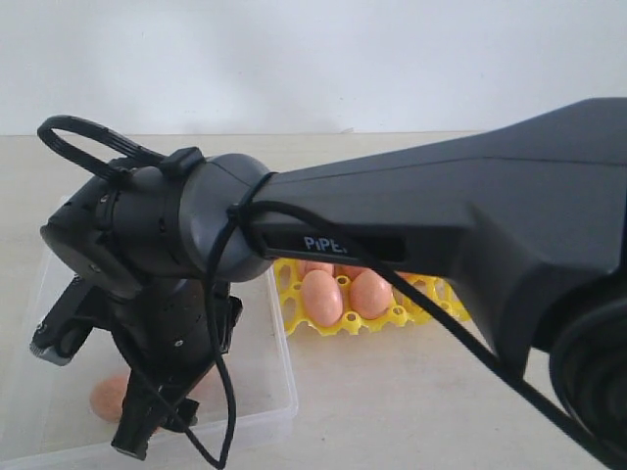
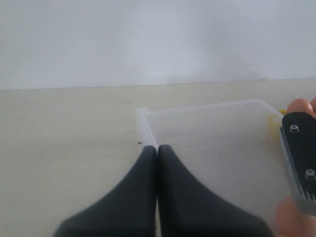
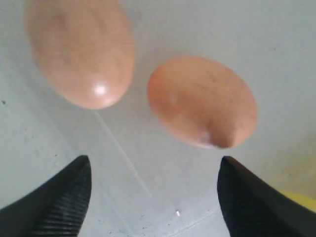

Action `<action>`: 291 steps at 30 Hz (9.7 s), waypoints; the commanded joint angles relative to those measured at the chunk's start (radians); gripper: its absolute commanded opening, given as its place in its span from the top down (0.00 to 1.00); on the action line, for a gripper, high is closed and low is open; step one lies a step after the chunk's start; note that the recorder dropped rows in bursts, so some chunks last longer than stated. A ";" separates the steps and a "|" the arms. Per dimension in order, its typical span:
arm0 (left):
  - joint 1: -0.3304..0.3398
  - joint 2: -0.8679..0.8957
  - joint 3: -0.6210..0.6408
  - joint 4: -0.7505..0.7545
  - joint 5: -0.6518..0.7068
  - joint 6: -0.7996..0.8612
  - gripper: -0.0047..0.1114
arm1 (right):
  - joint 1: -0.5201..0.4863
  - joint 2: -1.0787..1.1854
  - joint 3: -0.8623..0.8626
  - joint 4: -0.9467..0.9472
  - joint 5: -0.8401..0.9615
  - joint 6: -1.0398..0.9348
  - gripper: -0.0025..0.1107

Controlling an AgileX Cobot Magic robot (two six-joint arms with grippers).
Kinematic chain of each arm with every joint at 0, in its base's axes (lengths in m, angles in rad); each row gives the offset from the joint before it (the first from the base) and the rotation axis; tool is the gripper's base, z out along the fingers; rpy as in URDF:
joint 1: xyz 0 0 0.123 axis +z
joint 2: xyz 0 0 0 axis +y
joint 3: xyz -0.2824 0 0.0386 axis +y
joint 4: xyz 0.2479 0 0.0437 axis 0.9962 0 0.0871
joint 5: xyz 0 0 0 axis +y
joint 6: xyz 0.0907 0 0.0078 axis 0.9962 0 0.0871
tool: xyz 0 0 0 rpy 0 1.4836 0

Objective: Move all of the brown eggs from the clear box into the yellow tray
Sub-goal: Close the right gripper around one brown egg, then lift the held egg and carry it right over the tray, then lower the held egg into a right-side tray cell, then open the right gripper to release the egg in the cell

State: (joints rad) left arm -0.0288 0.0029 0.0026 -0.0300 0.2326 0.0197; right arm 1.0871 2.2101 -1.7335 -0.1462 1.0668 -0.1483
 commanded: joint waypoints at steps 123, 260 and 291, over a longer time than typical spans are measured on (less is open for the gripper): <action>-0.004 -0.003 -0.003 -0.005 -0.001 0.001 1.00 | -0.001 -0.001 0.030 -0.469 -0.108 1.197 0.98; -0.004 -0.003 -0.003 -0.005 -0.001 0.001 1.00 | -0.496 -0.583 1.279 0.422 -1.638 0.093 0.98; -0.004 -0.003 -0.003 -0.005 -0.001 0.001 1.00 | -0.496 -0.523 1.253 0.367 -1.642 0.148 0.98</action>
State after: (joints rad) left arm -0.0288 0.0029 0.0026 -0.0300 0.2326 0.0197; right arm 0.5896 1.6837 -0.4763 0.2259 -0.5473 0.0089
